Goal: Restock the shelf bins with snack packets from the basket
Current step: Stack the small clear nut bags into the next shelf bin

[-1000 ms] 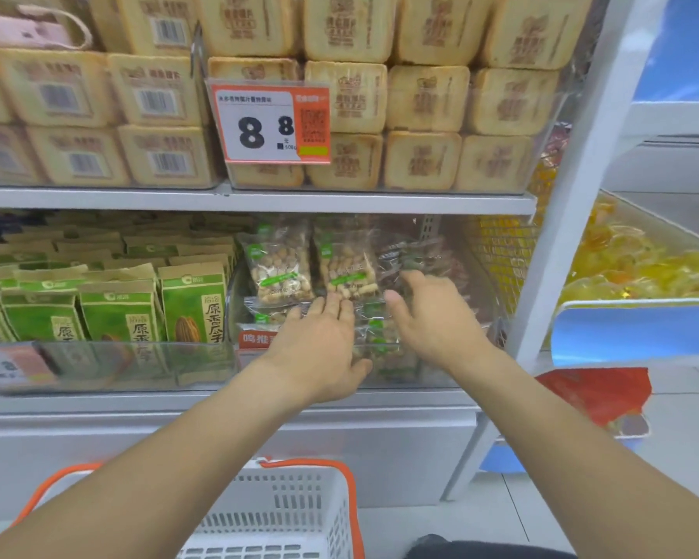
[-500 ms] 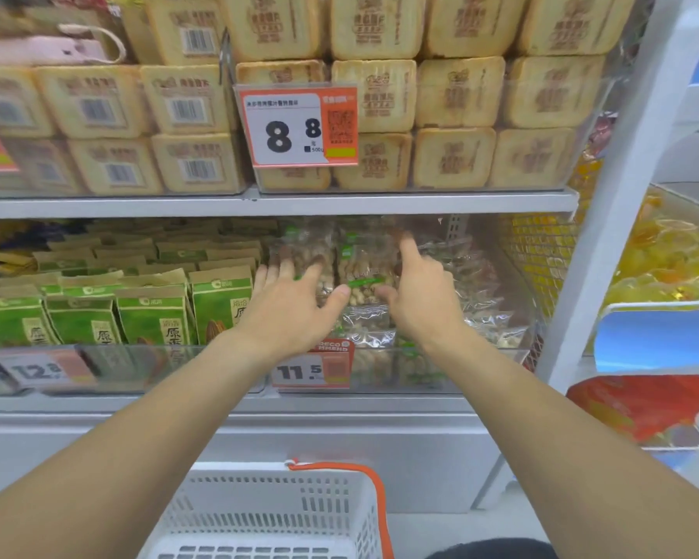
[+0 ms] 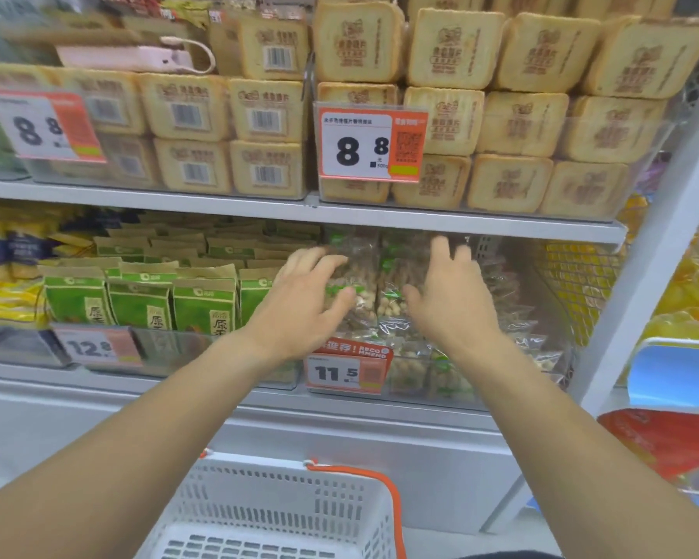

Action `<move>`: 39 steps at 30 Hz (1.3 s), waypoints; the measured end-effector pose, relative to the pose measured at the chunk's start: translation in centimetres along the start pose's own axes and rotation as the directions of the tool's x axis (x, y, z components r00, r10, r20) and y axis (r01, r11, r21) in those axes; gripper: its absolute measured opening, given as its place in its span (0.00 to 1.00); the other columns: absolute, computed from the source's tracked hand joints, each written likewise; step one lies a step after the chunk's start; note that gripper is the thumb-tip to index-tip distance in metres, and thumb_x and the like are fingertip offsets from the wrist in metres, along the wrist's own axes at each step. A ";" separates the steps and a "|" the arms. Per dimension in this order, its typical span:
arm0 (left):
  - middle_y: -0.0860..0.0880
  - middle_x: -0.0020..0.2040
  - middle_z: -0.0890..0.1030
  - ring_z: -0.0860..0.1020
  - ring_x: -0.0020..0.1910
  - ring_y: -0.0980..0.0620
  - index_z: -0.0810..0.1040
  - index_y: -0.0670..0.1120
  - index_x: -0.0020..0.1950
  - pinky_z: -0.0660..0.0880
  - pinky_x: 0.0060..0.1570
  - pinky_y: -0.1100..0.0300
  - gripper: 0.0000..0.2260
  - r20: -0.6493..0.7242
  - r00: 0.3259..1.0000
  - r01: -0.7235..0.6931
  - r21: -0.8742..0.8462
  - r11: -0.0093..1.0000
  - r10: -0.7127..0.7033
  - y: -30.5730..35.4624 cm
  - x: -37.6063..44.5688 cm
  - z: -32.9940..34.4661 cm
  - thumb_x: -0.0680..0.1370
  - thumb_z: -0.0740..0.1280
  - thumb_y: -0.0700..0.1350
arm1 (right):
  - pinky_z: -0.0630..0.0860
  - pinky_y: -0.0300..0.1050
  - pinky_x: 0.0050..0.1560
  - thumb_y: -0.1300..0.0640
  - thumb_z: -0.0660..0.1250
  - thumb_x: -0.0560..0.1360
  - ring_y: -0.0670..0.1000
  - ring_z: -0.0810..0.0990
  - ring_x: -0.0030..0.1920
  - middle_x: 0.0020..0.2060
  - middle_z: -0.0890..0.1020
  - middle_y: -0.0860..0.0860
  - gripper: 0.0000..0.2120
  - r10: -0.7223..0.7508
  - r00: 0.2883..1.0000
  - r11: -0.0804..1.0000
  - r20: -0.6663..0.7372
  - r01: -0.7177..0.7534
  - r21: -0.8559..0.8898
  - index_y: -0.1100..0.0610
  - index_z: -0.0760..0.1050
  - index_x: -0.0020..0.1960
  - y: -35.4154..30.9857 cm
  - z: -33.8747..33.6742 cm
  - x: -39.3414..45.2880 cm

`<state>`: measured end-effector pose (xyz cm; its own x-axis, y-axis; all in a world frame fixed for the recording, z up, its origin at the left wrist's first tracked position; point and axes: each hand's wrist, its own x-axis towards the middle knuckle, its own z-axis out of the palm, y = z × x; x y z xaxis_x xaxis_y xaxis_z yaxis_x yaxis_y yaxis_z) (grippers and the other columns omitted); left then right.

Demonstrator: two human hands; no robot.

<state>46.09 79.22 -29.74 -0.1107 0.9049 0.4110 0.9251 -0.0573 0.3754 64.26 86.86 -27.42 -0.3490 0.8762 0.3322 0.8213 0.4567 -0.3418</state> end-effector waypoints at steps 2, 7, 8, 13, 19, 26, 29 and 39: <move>0.46 0.66 0.72 0.64 0.70 0.50 0.73 0.44 0.68 0.60 0.73 0.53 0.17 -0.142 0.990 -0.017 -0.006 1.000 0.016 -0.9 -1.0 -0.9 0.81 0.61 0.49 | 0.75 0.58 0.57 0.55 0.66 0.78 0.60 0.72 0.61 0.60 0.71 0.57 0.22 -0.127 0.989 0.987 -0.079 0.134 0.089 0.57 0.65 0.69 -2.3 0.1 -0.6; 0.42 0.59 0.76 0.70 0.65 0.42 0.79 0.41 0.57 0.68 0.65 0.43 0.13 -0.445 0.894 0.136 0.144 0.980 -0.058 -5.9 -4.5 -2.6 0.76 0.63 0.44 | 0.73 0.52 0.61 0.58 0.63 0.79 0.54 0.71 0.62 0.60 0.74 0.52 0.15 -0.422 0.906 0.891 -0.004 0.416 0.181 0.56 0.73 0.66 -8.1 3.4 -2.4; 0.40 0.61 0.75 0.69 0.66 0.39 0.79 0.42 0.58 0.66 0.66 0.40 0.14 -0.467 0.879 0.208 0.194 0.959 -0.096 -6.9 -5.0 -2.9 0.76 0.62 0.45 | 0.73 0.52 0.62 0.59 0.62 0.80 0.54 0.71 0.62 0.60 0.74 0.52 0.14 -0.460 0.888 0.875 0.015 0.451 0.175 0.57 0.73 0.65 -8.9 4.4 -2.5; 0.39 0.76 0.64 0.55 0.76 0.34 0.74 0.50 0.68 0.51 0.70 0.30 0.20 -0.487 0.817 0.483 0.287 0.827 -0.308 -10.6 -6.5 -4.0 0.79 0.59 0.53 | 0.65 0.58 0.71 0.58 0.60 0.81 0.57 0.65 0.72 0.70 0.70 0.55 0.17 -0.508 0.860 0.856 0.046 0.498 0.135 0.58 0.71 0.69 -12.0 8.4 -1.8; 0.44 0.81 0.53 0.45 0.80 0.39 0.62 0.57 0.78 0.48 0.74 0.33 0.24 -0.347 0.818 0.539 0.186 0.822 -0.458 -14.6 -7.2 -4.8 0.82 0.52 0.61 | 0.48 0.59 0.78 0.43 0.49 0.84 0.59 0.49 0.79 0.80 0.52 0.52 0.26 -0.525 0.837 0.851 0.153 0.513 0.114 0.47 0.53 0.80 -16.0 9.8 -1.4; 0.48 0.80 0.58 0.41 0.80 0.42 0.58 0.59 0.78 0.37 0.72 0.31 0.26 -0.218 0.902 0.418 0.231 0.879 -0.371 -17.0 -5.6 -5.5 0.82 0.42 0.63 | 0.44 0.70 0.75 0.43 0.42 0.84 0.65 0.46 0.79 0.79 0.57 0.55 0.22 -0.313 0.934 0.949 0.171 0.313 0.027 0.40 0.54 0.78 -17.3 11.7 0.5; 0.49 0.80 0.56 0.42 0.79 0.40 0.56 0.61 0.79 0.36 0.70 0.28 0.26 -0.171 0.917 0.398 0.317 0.861 -0.360 -17.5 -5.2 -5.2 0.81 0.40 0.64 | 0.50 0.69 0.74 0.43 0.42 0.84 0.63 0.49 0.79 0.77 0.63 0.55 0.22 -0.256 0.953 0.964 0.161 0.265 -0.037 0.40 0.54 0.78 -17.2 12.5 0.8; 0.46 0.79 0.60 0.49 0.80 0.40 0.55 0.60 0.79 0.42 0.68 0.24 0.26 -0.179 0.938 0.344 0.378 0.859 -0.297 -18.0 -5.6 -4.0 0.82 0.42 0.62 | 0.55 0.64 0.74 0.42 0.36 0.81 0.60 0.58 0.77 0.75 0.67 0.54 0.29 -0.199 0.980 0.978 0.033 0.200 -0.059 0.45 0.57 0.79 -17.5 13.9 0.1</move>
<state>28.67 73.53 -35.48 -0.4434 0.7902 0.4230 0.8943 0.4216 0.1499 43.57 81.10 -33.65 -0.5197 0.7726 0.3647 0.7600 0.6131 -0.2158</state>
